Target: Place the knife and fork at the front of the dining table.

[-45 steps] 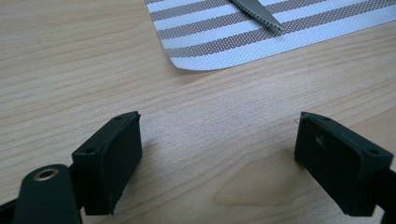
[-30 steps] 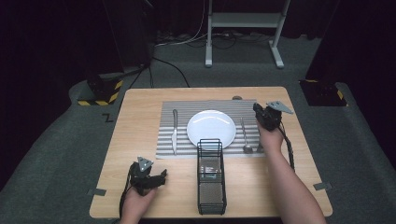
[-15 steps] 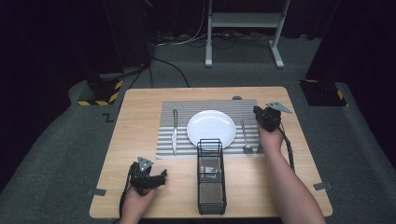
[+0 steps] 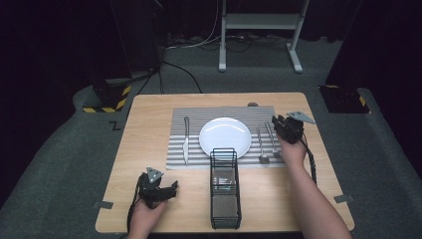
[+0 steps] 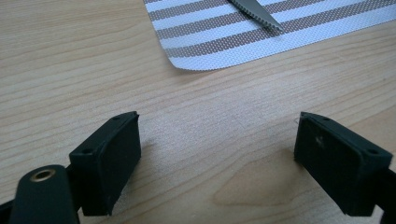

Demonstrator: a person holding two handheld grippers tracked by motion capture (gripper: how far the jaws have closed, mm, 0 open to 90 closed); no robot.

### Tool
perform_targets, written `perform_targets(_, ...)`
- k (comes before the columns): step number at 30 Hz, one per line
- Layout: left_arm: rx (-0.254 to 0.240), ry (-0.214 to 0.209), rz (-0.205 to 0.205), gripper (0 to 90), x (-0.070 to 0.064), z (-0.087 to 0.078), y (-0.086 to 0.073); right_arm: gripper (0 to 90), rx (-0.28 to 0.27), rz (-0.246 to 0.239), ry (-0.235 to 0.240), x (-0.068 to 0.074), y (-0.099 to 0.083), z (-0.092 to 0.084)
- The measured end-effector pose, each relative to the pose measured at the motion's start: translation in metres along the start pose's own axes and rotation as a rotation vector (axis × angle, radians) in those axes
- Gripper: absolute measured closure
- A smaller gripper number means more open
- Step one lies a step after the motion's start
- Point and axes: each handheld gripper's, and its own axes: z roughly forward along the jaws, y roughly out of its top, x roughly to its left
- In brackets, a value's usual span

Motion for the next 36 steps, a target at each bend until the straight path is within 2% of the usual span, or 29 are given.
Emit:
perform_targets(4, 0.001, 0.002, -0.002, 14.6, -0.001, 0.000, 0.000, 67.6, 0.004, -0.022, -0.004, 0.002, -0.007, -0.013)
perform_targets(11, 0.001, 0.002, -0.002, 14.6, -0.001, 0.000, 0.000, 61.0, 0.021, -0.078, -0.012, 0.014, -0.025, -0.041)
perform_targets(16, 0.002, 0.002, -0.002, 14.6, -0.001, 0.000, 0.000, 52.3, 0.033, -0.131, -0.013, 0.024, -0.040, -0.064)
perform_targets(24, 0.001, 0.001, 0.001, 14.6, 0.000, 0.000, 0.000, 35.9, 0.059, -0.142, -0.016, 0.033, -0.067, -0.106)
perform_targets(27, 0.002, 0.000, 0.000, 14.5, 0.000, 0.000, 0.000, 32.2, 0.089, -0.144, -0.022, 0.034, -0.078, -0.122)
perform_targets(32, 0.002, 0.001, -0.001, 14.5, 0.000, 0.000, 0.000, 29.2, 0.213, -0.160, -0.036, 0.031, -0.099, -0.144)
perform_targets(34, 0.001, 0.000, 0.000, 14.5, 0.000, 0.000, 0.000, 27.9, 0.264, -0.164, -0.037, 0.027, -0.106, -0.154)
perform_targets(36, 0.001, 0.000, 0.000, 14.5, 0.000, 0.000, 0.000, 24.5, 0.293, -0.161, -0.029, 0.020, -0.111, -0.161)
